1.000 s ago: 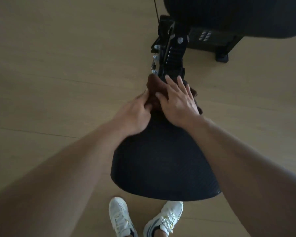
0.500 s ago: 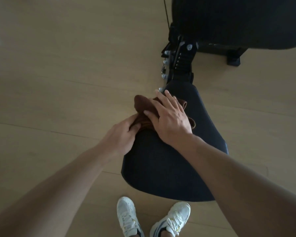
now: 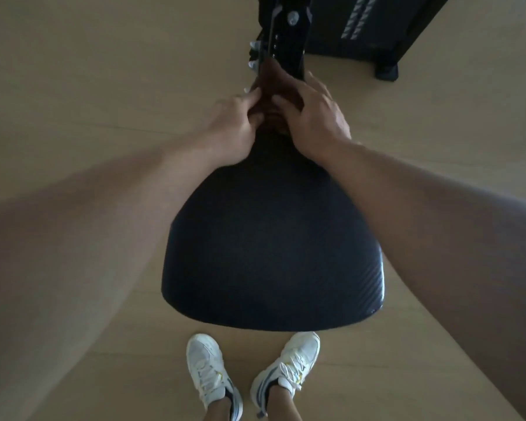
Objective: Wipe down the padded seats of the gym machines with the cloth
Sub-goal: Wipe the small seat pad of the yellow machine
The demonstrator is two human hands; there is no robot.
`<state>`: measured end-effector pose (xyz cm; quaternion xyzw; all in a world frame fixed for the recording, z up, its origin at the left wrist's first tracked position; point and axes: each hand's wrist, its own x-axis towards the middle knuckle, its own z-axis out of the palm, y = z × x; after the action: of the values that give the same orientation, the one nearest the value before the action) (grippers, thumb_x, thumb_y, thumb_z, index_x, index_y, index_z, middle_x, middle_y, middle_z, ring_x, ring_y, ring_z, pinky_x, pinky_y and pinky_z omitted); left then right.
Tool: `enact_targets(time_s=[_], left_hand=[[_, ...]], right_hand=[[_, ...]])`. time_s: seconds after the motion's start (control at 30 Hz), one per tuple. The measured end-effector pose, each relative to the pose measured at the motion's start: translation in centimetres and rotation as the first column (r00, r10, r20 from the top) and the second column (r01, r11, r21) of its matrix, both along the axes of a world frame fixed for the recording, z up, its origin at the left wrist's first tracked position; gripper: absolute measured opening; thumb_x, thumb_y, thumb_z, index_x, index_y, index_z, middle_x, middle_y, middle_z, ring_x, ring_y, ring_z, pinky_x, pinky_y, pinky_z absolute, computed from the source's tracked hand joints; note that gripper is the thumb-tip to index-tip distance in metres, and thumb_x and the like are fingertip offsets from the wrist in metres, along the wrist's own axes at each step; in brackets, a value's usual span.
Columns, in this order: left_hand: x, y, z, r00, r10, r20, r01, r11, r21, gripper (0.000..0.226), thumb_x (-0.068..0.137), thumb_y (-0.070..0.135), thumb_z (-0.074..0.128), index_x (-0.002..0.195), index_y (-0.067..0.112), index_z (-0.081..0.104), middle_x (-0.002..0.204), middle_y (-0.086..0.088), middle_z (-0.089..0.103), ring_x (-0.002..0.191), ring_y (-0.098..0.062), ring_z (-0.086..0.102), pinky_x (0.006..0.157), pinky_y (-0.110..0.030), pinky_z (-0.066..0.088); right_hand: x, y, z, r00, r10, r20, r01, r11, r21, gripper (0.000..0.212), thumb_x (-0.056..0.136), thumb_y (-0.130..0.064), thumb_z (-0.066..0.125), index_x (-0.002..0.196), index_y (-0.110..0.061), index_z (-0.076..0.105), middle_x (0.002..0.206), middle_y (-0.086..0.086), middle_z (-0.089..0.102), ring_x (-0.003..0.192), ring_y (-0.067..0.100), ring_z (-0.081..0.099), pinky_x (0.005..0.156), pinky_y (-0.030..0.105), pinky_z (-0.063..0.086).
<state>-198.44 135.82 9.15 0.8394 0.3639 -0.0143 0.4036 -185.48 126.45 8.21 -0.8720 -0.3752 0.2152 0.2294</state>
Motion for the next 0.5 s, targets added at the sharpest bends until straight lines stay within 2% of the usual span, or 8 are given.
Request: enact_targets(time_s=[0.07,0.13,0.23,0.3,0.37,0.43,0.5], left_hand=[[0.7,-0.3,0.1,0.998,-0.062,-0.031,0.064,0.995,0.081,0.052,0.105,0.025,0.045,0.155,0.028,0.034,0.156,-0.005,0.044,0.140,-0.027,0.044,0.114,-0.033,0.036],[1.3,-1.0,0.5,0.989,-0.124,-0.085,0.136,0.979,0.151,0.051,0.106,0.026,0.043,0.156,0.030,0.031,0.164,0.000,0.031,0.149,-0.027,0.029,0.120,-0.035,0.027],[1.2,-3.4,1.1,0.962,-0.221,-0.162,0.253,0.943,0.216,0.051,0.107,0.031,0.037,0.156,0.037,0.028,0.166,0.009,0.023,0.156,-0.022,0.011,0.123,-0.043,0.018],[0.3,-5.3,1.2,0.945,-0.255,-0.204,0.304,0.915,0.264,0.049,0.106,0.036,0.035,0.154,0.043,0.028,0.165,0.008,0.027,0.154,-0.022,0.018,0.120,-0.045,0.024],[-0.8,-7.4,1.8,0.930,-0.295,-0.217,0.351,0.890,0.292,0.048,0.105,0.040,0.035,0.152,0.044,0.031,0.163,0.006,0.034,0.152,-0.021,0.027,0.116,-0.046,0.033],[-2.0,-10.1,2.7,0.917,-0.346,-0.200,0.394,0.868,0.304,0.047,0.105,0.040,0.035,0.152,0.041,0.034,0.160,0.008,0.039,0.150,-0.018,0.030,0.113,-0.044,0.037],[-3.4,-13.1,3.8,0.905,-0.395,-0.157,0.425,0.848,0.315,0.046,0.105,0.036,0.038,0.151,0.035,0.041,0.156,0.010,0.045,0.149,-0.017,0.033,0.112,-0.039,0.038]], right_hand=[[1.6,-0.7,0.4,0.992,0.018,-0.123,-0.012,0.999,0.045,0.047,0.098,-0.051,0.053,0.144,-0.038,0.052,0.136,-0.008,0.059,0.124,0.013,0.056,0.093,0.024,0.043],[1.9,-2.1,0.9,0.955,-0.017,-0.297,0.045,0.995,0.090,0.041,0.097,-0.042,0.060,0.138,-0.035,0.059,0.112,-0.016,0.068,0.104,0.004,0.064,0.084,0.016,0.048],[1.5,-5.6,0.4,0.887,-0.111,-0.448,0.201,0.967,0.159,0.038,0.092,-0.036,0.069,0.130,-0.031,0.066,0.104,-0.016,0.075,0.098,0.002,0.070,0.093,0.028,0.057],[0.6,-8.4,0.6,0.875,-0.150,-0.460,0.235,0.963,0.133,0.034,0.093,-0.035,0.069,0.127,-0.030,0.069,0.098,-0.017,0.076,0.093,-0.002,0.070,0.092,0.027,0.056],[-0.4,-11.4,2.0,0.896,-0.163,-0.413,0.209,0.975,0.069,0.032,0.094,-0.038,0.067,0.126,-0.035,0.069,0.100,-0.016,0.075,0.095,0.002,0.069,0.089,0.025,0.054],[-1.7,-14.4,3.9,0.918,-0.176,-0.354,0.174,0.984,-0.038,0.032,0.096,-0.039,0.064,0.128,-0.040,0.066,0.098,-0.020,0.070,0.090,0.002,0.064,0.075,0.012,0.047],[-3.1,-17.3,5.2,0.927,-0.215,-0.308,0.184,0.975,-0.129,0.035,0.097,-0.038,0.062,0.132,-0.042,0.063,0.095,-0.020,0.067,0.092,0.006,0.064,0.066,0.014,0.041]])
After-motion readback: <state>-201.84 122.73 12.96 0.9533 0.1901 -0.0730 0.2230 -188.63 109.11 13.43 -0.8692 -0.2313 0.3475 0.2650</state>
